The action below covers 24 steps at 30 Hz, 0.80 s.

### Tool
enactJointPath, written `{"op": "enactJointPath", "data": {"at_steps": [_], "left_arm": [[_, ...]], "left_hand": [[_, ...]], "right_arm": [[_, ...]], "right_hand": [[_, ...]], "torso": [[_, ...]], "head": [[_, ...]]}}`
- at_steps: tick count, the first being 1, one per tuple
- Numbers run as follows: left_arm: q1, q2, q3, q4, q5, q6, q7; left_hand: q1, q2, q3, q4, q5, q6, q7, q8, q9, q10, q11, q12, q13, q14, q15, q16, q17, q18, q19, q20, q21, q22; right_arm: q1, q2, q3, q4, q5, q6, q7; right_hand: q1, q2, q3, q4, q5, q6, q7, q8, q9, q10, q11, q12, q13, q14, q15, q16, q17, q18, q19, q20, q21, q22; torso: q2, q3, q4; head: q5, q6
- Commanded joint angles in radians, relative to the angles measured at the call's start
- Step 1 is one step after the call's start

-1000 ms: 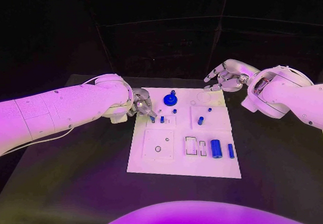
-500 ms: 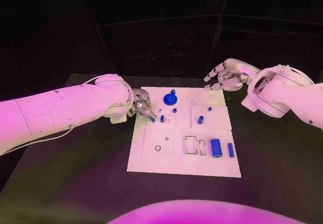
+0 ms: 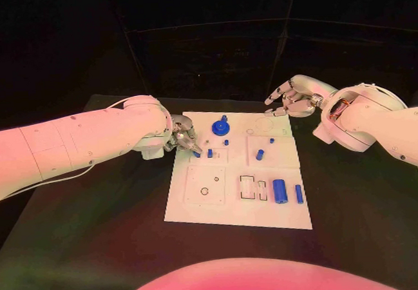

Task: Assemble the parts on the task board

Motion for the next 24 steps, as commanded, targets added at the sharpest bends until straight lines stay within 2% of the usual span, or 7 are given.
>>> {"op": "enactJointPath", "data": {"at_steps": [1, 10, 16, 21, 24], "left_arm": [[-0.002, 0.001, -0.003, 0.001, 0.008, 0.026, -0.004], [-0.002, 0.011, -0.003, -0.008, 0.021, 0.023, -0.004], [-0.002, 0.024, -0.003, -0.025, 0.042, 0.028, -0.008], [-0.002, 0.034, -0.004, -0.035, 0.047, 0.029, -0.013], [-0.002, 0.039, -0.004, -0.041, 0.049, 0.031, -0.015]], "left_hand": [[0.005, 0.0, 0.139, -0.133, 0.005, -0.003, -0.003, 0.005, 0.0, 0.007, 0.0, -0.006, -0.001, 0.1, -0.001, -0.003, 0.239, 0.008, 0.004, -0.001, -0.003, -0.001], [-0.01, -0.005, 0.145, -0.126, 0.006, 0.002, -0.005, 0.009, 0.001, 0.014, -0.001, -0.002, 0.005, 0.1, -0.002, -0.003, 0.239, 0.007, 0.005, -0.001, -0.001, 0.002], [-0.075, -0.022, 0.112, -0.085, 0.001, 0.026, -0.018, 0.02, 0.005, 0.023, -0.01, 0.006, 0.011, 0.101, -0.009, -0.003, 0.241, 0.007, 0.007, -0.005, 0.0, 0.006], [-0.137, -0.028, 0.06, -0.036, -0.002, 0.042, -0.021, 0.021, 0.004, 0.028, -0.012, 0.013, 0.018, 0.102, -0.012, -0.001, 0.244, 0.005, 0.01, -0.009, 0.006, 0.015], [-0.151, -0.027, 0.044, -0.023, -0.002, 0.046, -0.023, 0.022, 0.005, 0.029, -0.014, 0.015, 0.019, 0.102, -0.013, -0.001, 0.244, 0.005, 0.011, -0.011, 0.006, 0.016]], "right_arm": [[0.002, -0.001, 0.001, 0.0, 0.001, 0.003, 0.007], [0.002, 0.001, 0.001, 0.0, 0.001, 0.002, 0.008], [0.002, 0.002, 0.001, 0.0, 0.001, 0.002, 0.008], [0.002, 0.004, 0.001, -0.001, 0.001, 0.002, 0.008], [0.002, 0.004, 0.001, -0.001, 0.001, 0.002, 0.008]], "right_hand": [[0.003, 0.006, -0.003, 0.005, 0.002, -0.002, -0.007, 0.005, -0.001, -0.002, -0.004, -0.004, 0.0, 0.033, -0.006, -0.006, 0.0, 0.019, 0.001, -0.005, -0.006, 0.0], [0.003, 0.006, -0.003, 0.005, 0.002, -0.002, -0.007, 0.005, -0.001, -0.002, -0.004, -0.004, 0.0, 0.033, -0.006, -0.006, 0.0, 0.019, 0.001, -0.005, -0.006, 0.0], [0.003, 0.006, -0.003, 0.005, 0.002, -0.002, -0.007, 0.005, -0.001, -0.002, -0.004, -0.004, 0.0, 0.033, -0.006, -0.006, 0.0, 0.019, 0.001, -0.005, -0.006, 0.0], [0.003, 0.006, -0.003, 0.005, 0.002, -0.002, -0.007, 0.005, -0.001, -0.002, -0.004, -0.004, 0.0, 0.033, -0.006, -0.006, 0.0, 0.019, 0.001, -0.005, -0.006, 0.0], [0.003, 0.006, -0.003, 0.005, 0.002, -0.002, -0.007, 0.005, -0.001, -0.002, -0.004, -0.004, 0.0, 0.033, -0.006, -0.006, 0.0, 0.019, 0.001, -0.005, -0.006, 0.0]], "torso": [[0.0, 0.0004, -0.0005], [0.0, 0.0005, -0.001], [0.001, 0.0006, -0.0014], [0.0, 0.0002, -0.0016], [0.001, 0.0003, -0.0005]], "head": [[0.0, 0.0], [-0.001, 0.0], [-0.002, -0.001], [-0.004, -0.003], [-0.005, -0.002]]}}
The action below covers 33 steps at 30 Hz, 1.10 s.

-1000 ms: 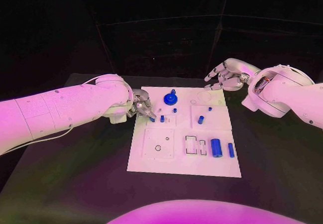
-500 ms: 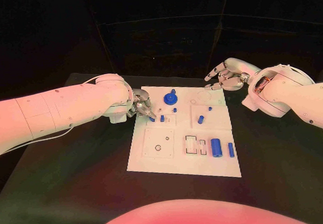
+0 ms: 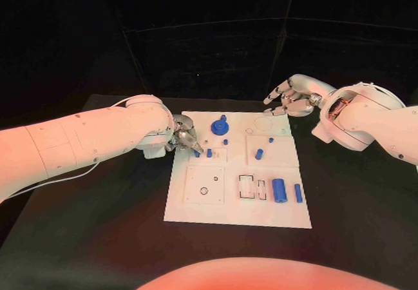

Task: Assemble the parts on the task board

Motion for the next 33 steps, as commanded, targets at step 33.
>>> {"op": "enactJointPath", "data": {"at_steps": [33], "left_arm": [[-0.001, -0.013, -0.001, -0.014, 0.036, -0.125, 0.085]], "left_hand": [[-0.134, -0.062, -0.355, 0.183, -0.012, -0.002, -0.003, 0.001, 0.007, -0.012, -0.005, 0.007, -0.011, 0.101, -0.015, -0.002, 0.241, 0.005, 0.007, -0.017, 0.0, 0.002]], "right_arm": [[0.002, 0.007, 0.001, -0.006, 0.001, -0.001, 0.008]], "right_hand": [[0.006, 0.008, -0.004, 0.006, 0.004, -0.003, -0.007, 0.005, -0.001, -0.005, -0.004, -0.007, -0.004, 0.033, -0.006, -0.008, -0.002, 0.02, -0.001, -0.005, -0.008, -0.004]], "torso": [[-0.001, -0.0006, 0.0012]], "head": [[-0.006, 0.003]]}}
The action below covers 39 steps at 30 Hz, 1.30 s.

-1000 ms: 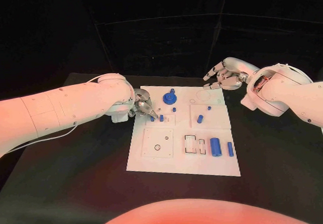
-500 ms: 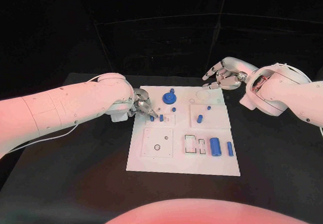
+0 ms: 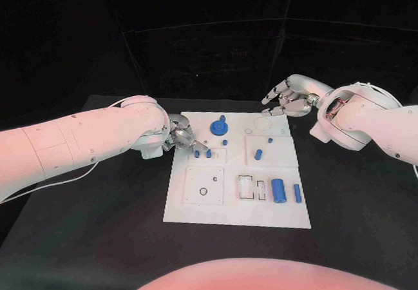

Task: Assemble the parts on the task board

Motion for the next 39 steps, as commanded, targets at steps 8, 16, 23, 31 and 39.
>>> {"op": "enactJointPath", "data": {"at_steps": [8, 16, 23, 31, 39], "left_arm": [[0.001, -0.026, 0.001, 0.023, 0.062, -0.284, 0.226], [0.001, -0.015, 0.0, 0.015, 0.099, -0.381, 0.46], [-0.003, 0.036, -0.013, -0.013, -0.098, -0.414, 0.564], [-0.01, 0.093, -0.035, -0.068, -0.272, -0.381, 0.6], [-0.019, 0.147, -0.04, -0.124, -0.363, -0.339, 0.603]], "left_hand": [[0.091, 0.052, -0.063, 0.024, 0.001, -0.092, 0.032, -0.052, -0.025, -0.077, 0.025, -0.068, -0.103, 0.092, 0.01, -0.019, 0.204, 0.015, -0.02, 0.002, -0.048, -0.058], [0.361, 0.084, -0.025, -0.105, 0.001, -0.144, 0.107, -0.168, -0.122, -0.354, 0.098, -0.351, -0.332, -0.114, 0.071, -0.352, -0.323, 0.092, -0.244, 0.055, -0.476, -0.529], [0.493, 0.033, 0.051, -0.23, -0.004, -0.116, 0.126, -0.281, -0.218, -0.422, 0.132, -0.544, -0.489, -0.304, 0.1, -0.649, -0.669, 0.099, -0.305, 0.087, -0.6, -0.605], [0.467, 0.019, 0.066, -0.271, -0.002, -0.044, 0.13, -0.37, -0.293, -0.416, 0.141, -0.639, -0.593, -0.277, 0.106, -0.673, -0.71, 0.099, -0.269, 0.093, -0.64, -0.641], [0.44, 0.027, 0.062, -0.292, -0.001, 0.013, 0.116, -0.425, -0.336, -0.391, 0.131, -0.675, -0.649, -0.115, 0.095, -0.461, -0.493, 0.099, -0.166, 0.084, -0.606, -0.633]], "right_arm": [[0.002, 0.0, 0.001, -0.004, 0.001, -0.003, 0.006], [0.002, 0.001, 0.001, -0.007, 0.001, -0.004, 0.007], [0.002, 0.005, 0.001, -0.009, 0.001, -0.004, 0.009], [0.002, 0.009, 0.001, -0.011, 0.001, -0.004, 0.011], [0.002, 0.015, 0.001, -0.012, 0.001, -0.004, 0.012]], "right_hand": [[0.006, 0.009, -0.001, 0.004, 0.005, -0.003, -0.007, 0.005, -0.001, -0.005, -0.004, -0.004, -0.001, 0.033, -0.006, -0.004, -0.001, 0.02, -0.001, -0.005, -0.005, -0.001], [0.007, 0.009, 0.0, 0.004, 0.007, -0.004, -0.007, 0.005, -0.001, -0.005, -0.004, -0.004, -0.001, 0.033, -0.006, -0.005, -0.001, 0.02, -0.001, -0.005, -0.005, -0.001], [0.009, 0.01, 0.0, 0.004, 0.01, -0.004, -0.006, 0.005, -0.001, -0.006, -0.004, -0.004, -0.001, 0.033, -0.006, -0.006, -0.001, 0.02, -0.001, -0.005, -0.005, -0.001], [0.011, 0.011, 0.001, 0.004, 0.013, -0.004, -0.006, 0.005, -0.001, -0.006, -0.004, -0.004, -0.002, 0.033, -0.006, -0.006, -0.001, 0.02, -0.001, -0.005, -0.005, -0.002], [0.012, 0.012, 0.001, 0.004, 0.016, -0.005, -0.006, 0.005, -0.001, -0.006, -0.004, -0.004, -0.001, 0.033, -0.006, -0.006, -0.001, 0.02, 0.0, -0.005, -0.005, -0.001]], "torso": [[0.0, 0.0005, 0.0002], [0.001, 0.0003, -0.0012], [0.002, 0.0003, -0.0028], [0.001, 0.0002, -0.0007], [0.001, 0.0002, -0.0028]], "head": [[-0.002, 0.005], [-0.009, 0.009], [-0.01, 0.016], [-0.02, 0.019], [-0.023, 0.022]]}}
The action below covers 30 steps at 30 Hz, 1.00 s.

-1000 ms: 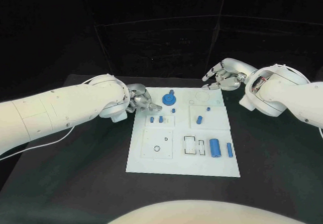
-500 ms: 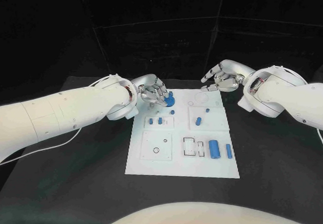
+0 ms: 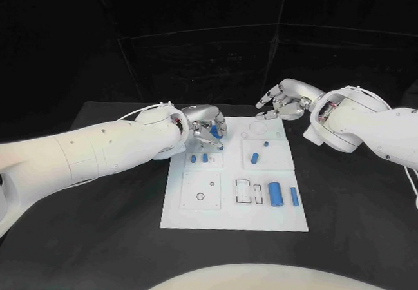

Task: Assemble the parts on the task board

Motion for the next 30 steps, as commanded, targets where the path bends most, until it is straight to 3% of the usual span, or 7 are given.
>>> {"op": "enactJointPath", "data": {"at_steps": [1, 4, 7, 20, 30], "left_arm": [[-0.001, 0.014, 0.0, -0.017, -0.101, 0.03, 0.034], [-0.003, 0.031, 0.0, -0.036, -0.122, 0.046, 0.033], [-0.004, 0.043, 0.0, -0.05, -0.138, 0.062, 0.03], [-0.01, 0.077, 0.0, -0.104, -0.167, 0.127, 0.012], [-0.021, 0.088, 0.0, -0.12, -0.169, 0.139, 0.005]], "left_hand": [[-0.014, 0.001, 0.001, -0.012, -0.001, 0.019, -0.005, -0.019, -0.013, 0.019, -0.002, -0.014, -0.019, 0.072, -0.005, 0.111, 0.128, 0.014, 0.043, -0.006, 0.023, 0.011], [-0.019, 0.008, 0.009, -0.02, -0.001, 0.037, -0.008, -0.039, -0.027, 0.037, -0.005, -0.029, -0.039, 0.126, -0.009, 0.203, 0.24, 0.013, 0.084, -0.011, 0.05, 0.025], [-0.021, 0.011, 0.023, -0.032, 0.0, 0.05, -0.009, -0.057, -0.038, 0.053, -0.006, -0.044, -0.058, 0.158, -0.011, 0.26, 0.311, -0.003, 0.128, -0.013, 0.14, 0.121], [-0.037, 0.017, 0.053, -0.046, 0.0, 0.082, -0.013, -0.08, -0.051, 0.089, -0.01, -0.069, -0.079, 0.172, -0.015, 0.274, 0.309, -0.019, 0.165, -0.017, 0.235, 0.227], [-0.039, 0.021, 0.067, -0.05, 0.0, 0.092, -0.013, -0.087, -0.054, 0.097, -0.011, -0.08, -0.08, 0.173, -0.016, 0.272, 0.299, -0.021, 0.169, -0.018, 0.248, 0.242]], "right_arm": [[0.002, 0.002, 0.001, 0.0, 0.001, -0.003, 0.01], [0.002, 0.004, 0.001, 0.0, 0.001, -0.003, 0.011], [0.002, 0.005, 0.001, 0.0, 0.001, -0.003, 0.011], [0.002, 0.007, 0.001, 0.0, 0.001, -0.002, 0.011], [0.002, 0.01, 0.001, 0.001, 0.001, -0.002, 0.012]], "right_hand": [[0.004, 0.004, 0.001, 0.004, 0.006, -0.001, -0.003, 0.005, -0.001, -0.006, -0.004, -0.004, 0.0, 0.033, -0.006, -0.006, -0.001, 0.02, 0.0, -0.005, -0.005, 0.0], [0.005, 0.004, 0.001, 0.004, 0.008, -0.002, -0.003, 0.005, -0.001, -0.006, -0.004, -0.004, 0.0, 0.033, -0.006, -0.006, -0.001, 0.02, 0.0, -0.005, -0.005, 0.0], [0.005, 0.004, 0.001, 0.004, 0.008, -0.002, -0.003, 0.005, -0.001, -0.006, -0.004, -0.004, 0.0, 0.033, -0.006, -0.006, -0.001, 0.02, 0.0, -0.005, -0.005, 0.0], [0.005, 0.004, 0.001, 0.004, 0.008, -0.002, -0.003, 0.005, -0.001, -0.006, -0.004, -0.004, 0.0, 0.033, -0.006, -0.006, -0.001, 0.02, 0.0, -0.005, -0.005, 0.0], [0.007, 0.005, 0.001, 0.004, 0.011, -0.002, -0.003, 0.006, -0.001, -0.006, -0.004, -0.004, 0.0, 0.033, -0.006, -0.005, 0.001, 0.02, 0.0, -0.005, -0.006, 0.0]], "torso": [[0.0, 0.0, -0.0004], [0.0, 0.0001, -0.0022], [0.0, 0.0007, -0.0013], [-0.001, 0.0001, 0.0013], [-0.001, 0.0, 0.0027]], "head": [[-0.002, 0.001], [-0.003, 0.002], [-0.007, 0.003], [-0.013, 0.0], [-0.014, -0.004]]}}
